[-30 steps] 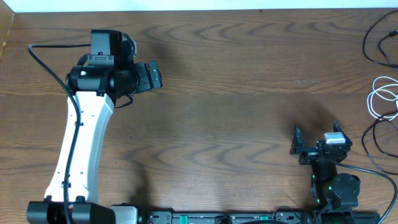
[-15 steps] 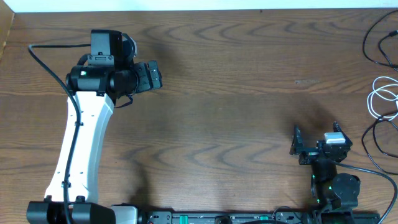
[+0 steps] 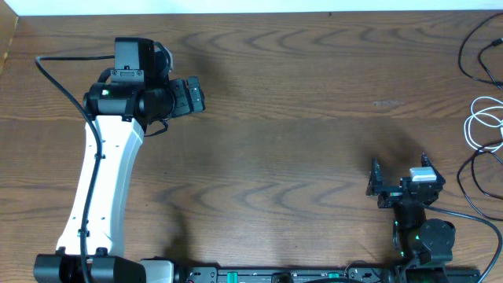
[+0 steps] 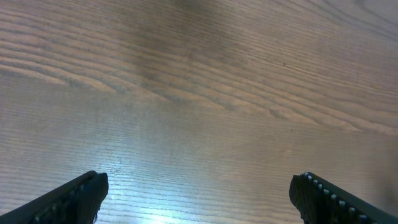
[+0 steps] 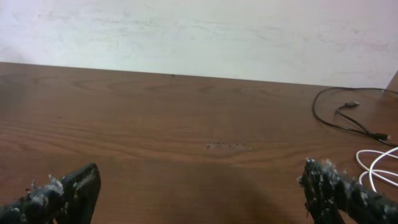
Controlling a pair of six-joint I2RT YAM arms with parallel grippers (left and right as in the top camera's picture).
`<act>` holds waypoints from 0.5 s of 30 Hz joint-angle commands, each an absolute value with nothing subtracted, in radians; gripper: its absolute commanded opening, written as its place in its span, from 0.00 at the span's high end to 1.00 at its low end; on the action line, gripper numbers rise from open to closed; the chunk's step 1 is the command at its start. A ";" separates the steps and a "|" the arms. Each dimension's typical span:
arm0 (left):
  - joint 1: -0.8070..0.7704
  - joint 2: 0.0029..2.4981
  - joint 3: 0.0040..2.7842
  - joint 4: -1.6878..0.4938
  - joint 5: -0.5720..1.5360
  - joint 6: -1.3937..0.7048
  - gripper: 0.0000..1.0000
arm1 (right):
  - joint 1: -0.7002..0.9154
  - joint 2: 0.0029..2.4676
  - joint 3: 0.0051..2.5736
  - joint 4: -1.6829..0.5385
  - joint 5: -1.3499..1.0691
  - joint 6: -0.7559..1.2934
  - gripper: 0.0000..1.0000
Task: Untangle cables
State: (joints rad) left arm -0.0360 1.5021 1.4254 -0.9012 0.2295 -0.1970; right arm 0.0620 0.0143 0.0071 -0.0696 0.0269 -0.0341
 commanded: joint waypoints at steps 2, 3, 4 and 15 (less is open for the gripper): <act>-0.034 1.504 1.427 -0.904 0.219 -0.184 0.02 | 0.066 0.005 0.006 -0.072 0.043 -0.042 0.01; -0.034 1.504 1.427 -0.904 0.219 -0.184 0.02 | 0.066 0.005 0.006 -0.072 0.043 -0.042 0.01; -0.034 1.504 1.427 -0.904 0.219 -0.184 0.02 | 0.066 0.005 0.006 -0.072 0.043 -0.042 0.01; -0.034 1.499 1.427 -0.935 0.167 -0.183 0.02 | 0.066 0.005 0.006 -0.072 0.043 -0.042 0.01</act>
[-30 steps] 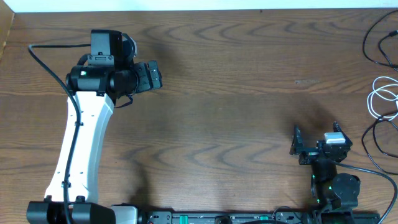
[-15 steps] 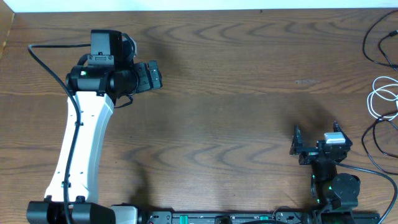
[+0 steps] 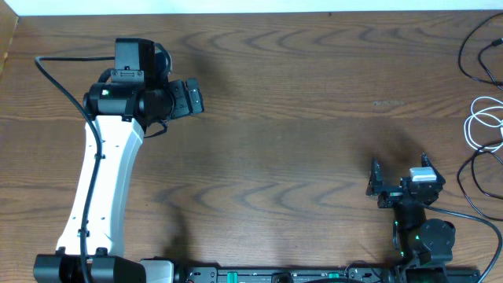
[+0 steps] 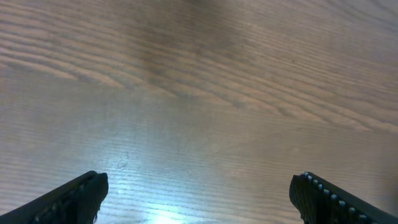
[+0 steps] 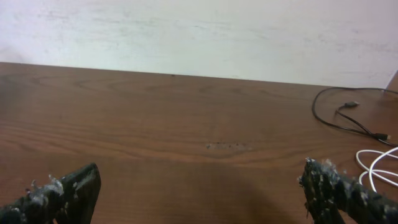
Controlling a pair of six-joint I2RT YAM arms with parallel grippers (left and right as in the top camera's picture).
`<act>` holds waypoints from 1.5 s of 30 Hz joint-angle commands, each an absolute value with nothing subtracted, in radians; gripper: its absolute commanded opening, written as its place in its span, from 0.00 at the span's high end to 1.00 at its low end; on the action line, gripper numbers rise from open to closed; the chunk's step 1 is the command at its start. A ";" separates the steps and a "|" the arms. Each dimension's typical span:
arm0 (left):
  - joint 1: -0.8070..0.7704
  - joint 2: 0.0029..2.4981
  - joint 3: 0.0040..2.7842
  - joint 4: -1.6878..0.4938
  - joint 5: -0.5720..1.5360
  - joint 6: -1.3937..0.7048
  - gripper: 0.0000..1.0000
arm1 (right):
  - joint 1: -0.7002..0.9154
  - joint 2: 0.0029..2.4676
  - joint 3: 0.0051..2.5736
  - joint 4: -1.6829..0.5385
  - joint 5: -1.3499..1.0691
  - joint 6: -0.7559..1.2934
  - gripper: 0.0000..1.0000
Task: Untangle cables
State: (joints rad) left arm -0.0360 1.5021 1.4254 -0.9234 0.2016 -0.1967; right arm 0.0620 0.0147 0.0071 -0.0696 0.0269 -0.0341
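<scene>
The cables lie at the table's right edge: a black cable (image 3: 471,55) at the back, a coiled white cable (image 3: 483,126) in the middle and another black cable (image 3: 470,182) nearer the front. In the right wrist view the back black cable (image 5: 348,115) and the white cable (image 5: 380,167) show to the right. My right gripper (image 3: 399,165) (image 5: 199,196) stands open near the front, left of the cables, holding nothing. My left gripper (image 3: 196,97) (image 4: 199,199) is open over bare wood at the far left, far from the cables.
The wooden table (image 3: 299,118) runs to a pale wall (image 5: 199,31) at the back. The left arm's own black lead (image 3: 59,79) loops at the far left. A rail with electronics (image 3: 283,275) lies along the front edge.
The wood grain in the left wrist view has shifted a little, so the left gripper has moved slightly. The right gripper and the cables are where they were.
</scene>
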 commanded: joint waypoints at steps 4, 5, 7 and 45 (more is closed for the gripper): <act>-0.032 1.453 1.427 -0.939 0.138 -0.183 0.02 | 0.066 0.005 0.006 -0.072 0.043 -0.042 0.01; -0.032 1.428 1.424 -0.937 0.123 -0.183 0.02 | 0.066 0.005 0.006 -0.072 0.043 -0.042 0.01; -0.032 1.369 1.410 -0.934 0.115 -0.183 0.02 | 0.066 0.005 0.006 -0.072 0.043 -0.042 0.01; -0.012 0.097 0.020 0.144 0.006 0.050 0.02 | 0.066 0.005 0.006 -0.072 0.043 -0.042 0.01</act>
